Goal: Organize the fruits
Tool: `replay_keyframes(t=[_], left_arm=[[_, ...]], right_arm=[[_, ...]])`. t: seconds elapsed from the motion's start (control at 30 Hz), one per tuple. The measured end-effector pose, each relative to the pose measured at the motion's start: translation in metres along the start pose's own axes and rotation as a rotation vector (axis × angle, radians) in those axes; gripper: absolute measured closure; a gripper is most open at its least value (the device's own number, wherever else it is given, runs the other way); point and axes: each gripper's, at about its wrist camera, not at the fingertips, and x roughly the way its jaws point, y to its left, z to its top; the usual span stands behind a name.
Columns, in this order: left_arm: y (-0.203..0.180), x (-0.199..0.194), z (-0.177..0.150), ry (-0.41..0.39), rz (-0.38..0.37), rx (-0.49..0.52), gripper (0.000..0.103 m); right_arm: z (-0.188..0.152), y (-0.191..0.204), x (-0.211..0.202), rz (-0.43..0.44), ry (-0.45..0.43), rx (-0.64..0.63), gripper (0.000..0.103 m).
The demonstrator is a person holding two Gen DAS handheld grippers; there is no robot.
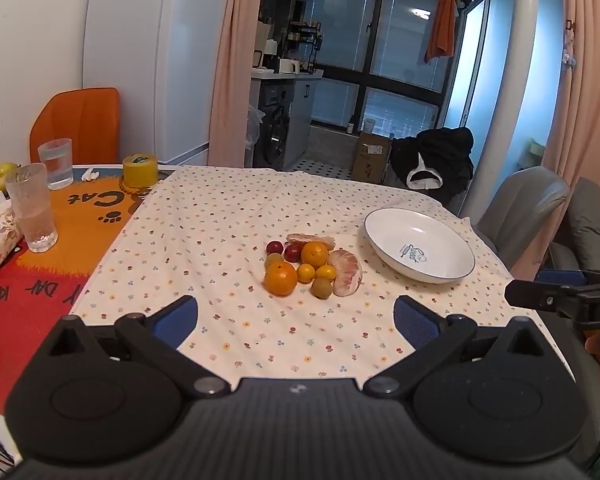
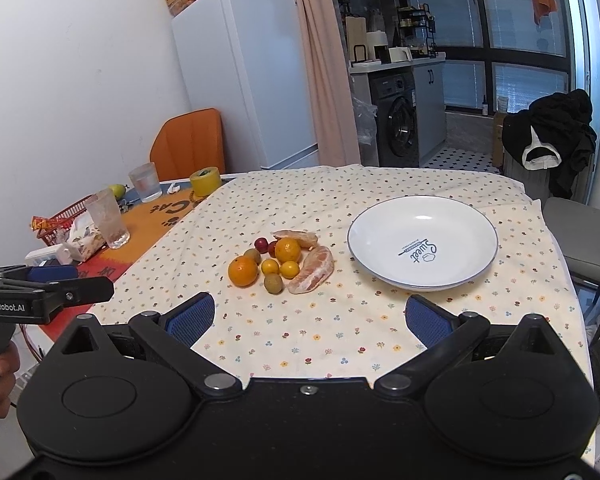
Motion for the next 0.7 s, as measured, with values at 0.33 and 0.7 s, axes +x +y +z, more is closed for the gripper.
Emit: replay_keyframes(t=[0.33,0.7], left_arm=[[-0.0003,-0.0007,0.0002,-0.001,0.0,0.0,0.0],[-0.0003,-0.0018,0.0023,-0.007,-0.003,0.005,0.0]], right_arm=[[-0.0011,-0.0024,-0.0003,-0.014,-0.003,0.004,0.0],[-0.0001,-0.0038,-0.0005,-0.02,-0.006,0.005,0.0]])
